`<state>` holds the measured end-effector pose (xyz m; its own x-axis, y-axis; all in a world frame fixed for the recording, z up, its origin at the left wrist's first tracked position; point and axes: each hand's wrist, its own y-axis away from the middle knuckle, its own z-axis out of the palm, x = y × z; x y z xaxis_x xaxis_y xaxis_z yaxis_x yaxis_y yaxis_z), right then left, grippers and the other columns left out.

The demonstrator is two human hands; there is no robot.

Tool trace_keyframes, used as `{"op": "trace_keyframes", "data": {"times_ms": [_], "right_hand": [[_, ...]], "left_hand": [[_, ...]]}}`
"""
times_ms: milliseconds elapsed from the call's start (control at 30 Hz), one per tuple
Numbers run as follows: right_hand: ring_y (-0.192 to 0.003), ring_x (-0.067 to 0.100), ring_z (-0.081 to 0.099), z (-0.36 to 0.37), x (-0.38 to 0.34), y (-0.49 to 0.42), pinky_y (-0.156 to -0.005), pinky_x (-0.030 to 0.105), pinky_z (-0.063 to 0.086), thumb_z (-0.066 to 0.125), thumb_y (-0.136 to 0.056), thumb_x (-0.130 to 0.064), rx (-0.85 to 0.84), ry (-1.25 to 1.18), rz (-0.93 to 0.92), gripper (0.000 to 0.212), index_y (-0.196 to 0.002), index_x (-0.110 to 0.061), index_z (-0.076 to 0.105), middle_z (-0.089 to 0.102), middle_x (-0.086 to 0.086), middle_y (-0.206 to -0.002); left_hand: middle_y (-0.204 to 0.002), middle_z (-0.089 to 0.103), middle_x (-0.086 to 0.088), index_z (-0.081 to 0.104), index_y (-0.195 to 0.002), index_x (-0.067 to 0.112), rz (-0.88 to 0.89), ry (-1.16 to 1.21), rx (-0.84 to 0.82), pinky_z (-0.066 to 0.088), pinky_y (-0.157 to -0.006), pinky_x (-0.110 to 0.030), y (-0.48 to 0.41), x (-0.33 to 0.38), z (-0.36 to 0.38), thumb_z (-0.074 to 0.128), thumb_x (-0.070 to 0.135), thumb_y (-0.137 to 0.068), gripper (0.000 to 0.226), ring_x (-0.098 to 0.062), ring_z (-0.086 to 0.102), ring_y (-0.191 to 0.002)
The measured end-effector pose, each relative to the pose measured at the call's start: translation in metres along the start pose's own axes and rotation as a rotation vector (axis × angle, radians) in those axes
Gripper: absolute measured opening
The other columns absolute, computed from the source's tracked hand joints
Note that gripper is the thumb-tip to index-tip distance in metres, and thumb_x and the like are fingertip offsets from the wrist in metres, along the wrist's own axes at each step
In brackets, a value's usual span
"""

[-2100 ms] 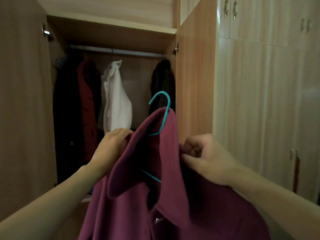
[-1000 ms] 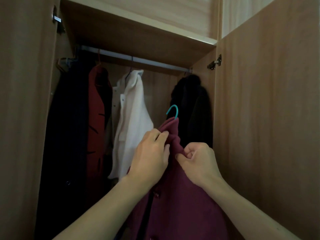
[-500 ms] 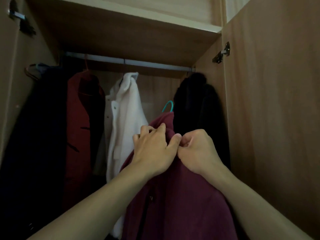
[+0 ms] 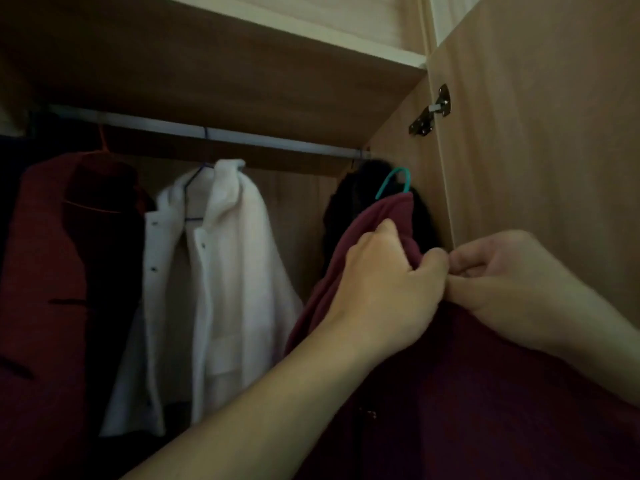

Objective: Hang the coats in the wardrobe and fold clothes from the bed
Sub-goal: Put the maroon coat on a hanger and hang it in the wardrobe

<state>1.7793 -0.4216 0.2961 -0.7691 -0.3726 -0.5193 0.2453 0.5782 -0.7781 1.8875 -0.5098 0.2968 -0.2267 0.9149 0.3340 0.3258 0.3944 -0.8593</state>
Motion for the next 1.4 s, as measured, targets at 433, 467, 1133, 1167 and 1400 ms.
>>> {"op": "trace_keyframes", "data": {"times_ms": [433, 467, 1133, 1167, 1400], "right_hand": [[-0.041, 0.011, 0.039, -0.011, 0.004, 0.002, -0.045, 0.027, 0.032, 0.071, -0.077, -0.014, 0.225, 0.136, 0.022, 0.03, -0.057, 0.003, 0.057, 0.049, 0.01, -0.048], [-0.042, 0.014, 0.041, -0.01, 0.005, 0.001, -0.045, 0.028, 0.035, 0.071, -0.077, -0.014, 0.223, 0.119, 0.013, 0.029, -0.059, 0.005, 0.057, 0.051, 0.012, -0.048], [-0.057, 0.019, 0.058, 0.059, -0.02, -0.063, -0.046, 0.025, 0.038, 0.066, -0.074, -0.007, 0.209, 0.221, -0.229, 0.015, -0.064, -0.014, 0.057, 0.059, 0.004, -0.064], [-0.062, 0.021, 0.06, 0.069, -0.022, -0.068, -0.049, 0.026, 0.04, 0.065, -0.074, -0.007, 0.205, 0.241, -0.233, 0.012, -0.068, -0.014, 0.057, 0.06, 0.005, -0.068], [-0.065, 0.023, 0.06, 0.13, -0.031, -0.117, -0.047, 0.026, 0.037, 0.062, -0.075, -0.007, 0.242, 0.203, -0.257, 0.009, -0.071, -0.012, 0.055, 0.06, 0.006, -0.072]], "left_hand": [[-0.105, 0.069, 0.016, 0.038, -0.148, 0.014, 0.081, 0.218, 0.045, 0.044, -0.101, -0.029, -0.015, 0.013, 0.022, 0.061, 0.043, -0.084, 0.073, -0.006, 0.059, -0.116], [-0.083, 0.067, 0.027, 0.035, -0.149, 0.015, 0.078, 0.217, 0.042, 0.046, -0.093, -0.021, -0.015, 0.011, 0.021, 0.062, 0.041, -0.086, 0.074, 0.01, 0.06, -0.102], [-0.071, 0.063, 0.032, 0.047, -0.142, 0.016, -0.114, 0.151, 0.317, 0.053, -0.096, -0.034, -0.054, -0.028, -0.034, 0.075, 0.016, -0.071, 0.077, 0.011, 0.061, -0.081], [-0.089, 0.067, 0.026, 0.048, -0.142, 0.016, -0.125, 0.165, 0.327, 0.052, -0.097, -0.035, -0.057, -0.034, -0.037, 0.075, 0.016, -0.068, 0.079, 0.006, 0.063, -0.088], [-0.135, 0.059, -0.007, 0.045, -0.142, 0.012, -0.103, 0.199, 0.332, 0.049, -0.103, -0.038, -0.1, -0.086, -0.065, 0.069, 0.022, -0.056, 0.09, -0.018, 0.061, -0.117]]}}
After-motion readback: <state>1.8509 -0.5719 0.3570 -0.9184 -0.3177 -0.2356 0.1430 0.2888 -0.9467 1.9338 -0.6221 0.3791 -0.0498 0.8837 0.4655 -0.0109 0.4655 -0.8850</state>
